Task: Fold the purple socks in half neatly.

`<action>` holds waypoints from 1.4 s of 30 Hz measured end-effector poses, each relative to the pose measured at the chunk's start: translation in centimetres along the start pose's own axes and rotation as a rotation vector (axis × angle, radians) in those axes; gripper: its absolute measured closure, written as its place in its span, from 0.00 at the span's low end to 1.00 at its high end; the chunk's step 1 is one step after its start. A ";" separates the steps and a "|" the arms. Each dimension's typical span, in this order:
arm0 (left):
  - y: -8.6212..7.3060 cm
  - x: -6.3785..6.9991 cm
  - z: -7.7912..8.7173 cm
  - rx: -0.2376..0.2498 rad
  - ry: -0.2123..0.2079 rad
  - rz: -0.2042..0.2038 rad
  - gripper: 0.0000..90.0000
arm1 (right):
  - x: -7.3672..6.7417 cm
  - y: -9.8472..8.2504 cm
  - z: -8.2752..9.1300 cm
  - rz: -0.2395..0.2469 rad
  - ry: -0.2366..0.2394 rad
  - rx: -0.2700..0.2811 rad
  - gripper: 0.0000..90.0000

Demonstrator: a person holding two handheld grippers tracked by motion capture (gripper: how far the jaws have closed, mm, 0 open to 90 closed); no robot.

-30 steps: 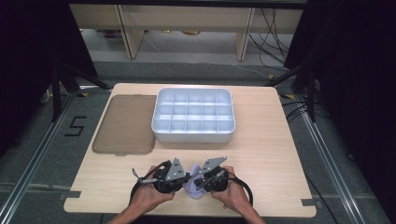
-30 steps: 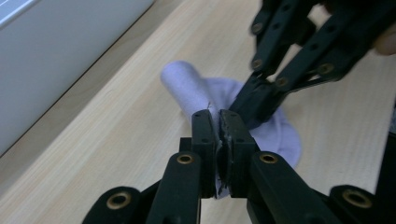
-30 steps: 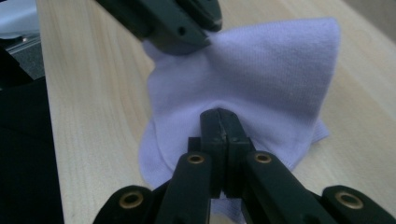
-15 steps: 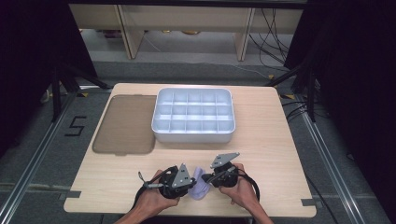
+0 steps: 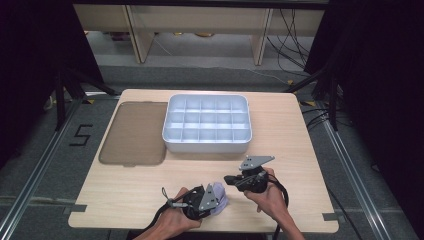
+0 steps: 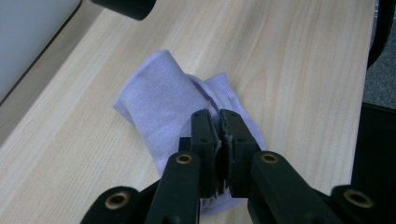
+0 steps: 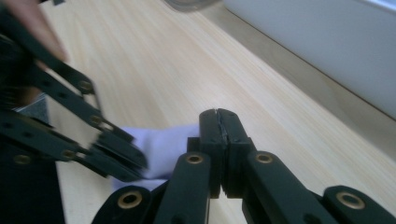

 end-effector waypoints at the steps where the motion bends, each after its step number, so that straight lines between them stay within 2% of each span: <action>1: -0.1 0.1 -0.1 0.000 0.003 0.020 0.93 | -0.3 0.2 -0.2 0.024 0.016 0.005 1.00; 3: 0.0 0.3 -0.2 0.010 0.003 0.027 0.93 | -0.8 0.2 -0.5 0.021 0.032 -0.007 1.00; 4: 0.0 0.4 -0.3 0.016 0.003 0.031 0.93 | -1.9 0.0 -1.5 0.031 0.065 -0.025 1.00; 6: 0.0 0.4 -0.2 0.015 0.004 0.031 0.93 | -2.3 -0.7 -2.2 0.047 0.078 -0.075 1.00; 7: -0.1 0.1 0.0 -0.002 0.004 0.005 0.93 | -2.2 -1.1 -2.6 0.054 0.070 -0.104 1.00; 9: 0.0 0.5 0.0 0.014 -0.014 0.065 0.91 | -1.7 -2.2 -2.9 0.051 0.051 -0.150 1.00; 10: 0.0 0.5 0.0 0.014 -0.014 0.065 0.89 | -1.7 -2.2 -2.9 0.051 0.051 -0.150 1.00; 11: 0.4 0.4 0.2 0.051 -0.024 0.116 0.85 | -1.4 -2.7 -3.2 0.036 0.061 -0.147 1.00; 12: 0.4 0.4 0.2 0.051 -0.024 0.116 0.84 | -1.4 -2.7 -3.2 0.036 0.061 -0.147 1.00; 13: 1.2 -0.2 1.2 0.094 -0.027 0.166 0.83 | -1.4 -2.8 -3.1 0.026 0.071 -0.150 1.00; 14: 1.2 -0.2 1.2 0.094 -0.027 0.166 0.83 | -1.4 -2.8 -3.1 0.026 0.071 -0.150 1.00; 15: 1.6 -0.8 1.7 0.122 -0.019 0.206 0.84 | -1.5 -2.9 -3.1 0.010 0.061 -0.147 1.00; 16: 1.8 -1.5 2.3 0.146 -0.012 0.264 0.85 | -1.6 -2.9 -3.1 0.005 0.060 -0.147 1.00; 17: 1.8 -1.6 2.4 0.149 -0.011 0.291 0.87 | -1.5 -2.9 -3.1 0.007 0.057 -0.146 1.00; 18: 1.5 -1.7 2.3 0.145 -0.013 0.299 0.88 | -1.5 -2.9 -3.1 0.015 0.059 -0.142 1.00; 19: 1.2 -1.5 2.1 0.134 -0.020 0.300 0.91 | -1.5 -2.9 -3.1 0.003 0.057 -0.145 1.00; 21: 0.9 -1.1 1.7 0.121 -0.035 0.310 0.92 | -1.4 -2.9 -3.1 0.011 0.058 -0.140 1.00; 22: 0.1 -0.6 1.1 0.071 -0.065 0.260 0.96 | -1.6 -2.9 -3.0 -0.002 0.055 -0.146 1.00; 24: -0.1 -0.2 0.7 0.062 -0.057 0.255 0.98 | -1.5 -2.9 -2.9 0.005 0.058 -0.147 1.00; 26: -0.3 -0.4 0.6 0.038 -0.053 0.194 0.98 | -1.5 -2.9 -2.8 0.015 0.061 -0.144 1.00; 28: -0.3 -0.2 0.5 0.048 -0.047 0.206 0.98 | -1.5 -2.9 -2.7 0.010 0.058 -0.146 0.99; 29: -0.4 -0.3 0.6 0.039 -0.055 0.192 0.98 | -1.4 -2.8 -2.6 0.003 0.051 -0.140 0.97; 31: -0.4 -0.2 0.5 0.048 -0.046 0.219 0.99 | -1.3 -2.3 -2.3 0.000 0.038 -0.132 0.92; 32: -0.4 -0.1 0.4 0.050 -0.051 0.217 0.99 | -1.2 -2.0 -2.1 -0.007 0.015 -0.121 0.88; 36: -0.5 -0.1 0.5 0.033 -0.036 0.180 0.99 | -0.6 -1.7 -1.9 -0.020 -0.019 -0.115 0.70; 37: -0.4 -0.1 0.5 0.044 -0.044 0.165 0.99 | -0.6 -1.9 -2.1 -0.042 -0.020 -0.125 0.66; 39: -0.4 -0.1 0.5 0.036 -0.039 0.156 0.99 | -0.5 -2.3 -2.7 -0.073 -0.032 -0.135 0.61; 42: -0.4 0.1 0.5 0.039 -0.031 0.177 0.99 | -0.6 -2.9 -3.2 -0.085 -0.010 -0.190 0.56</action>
Point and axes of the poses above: each handheld gripper's, and its own axes: z roughly backward along the jaws, y roughly out of its top, x roughly to its right, the point moved 9 cm from there along -z, roughly forward along the jaws, and after that the axes turned 15 degrees about x, right-handed, at the moved point
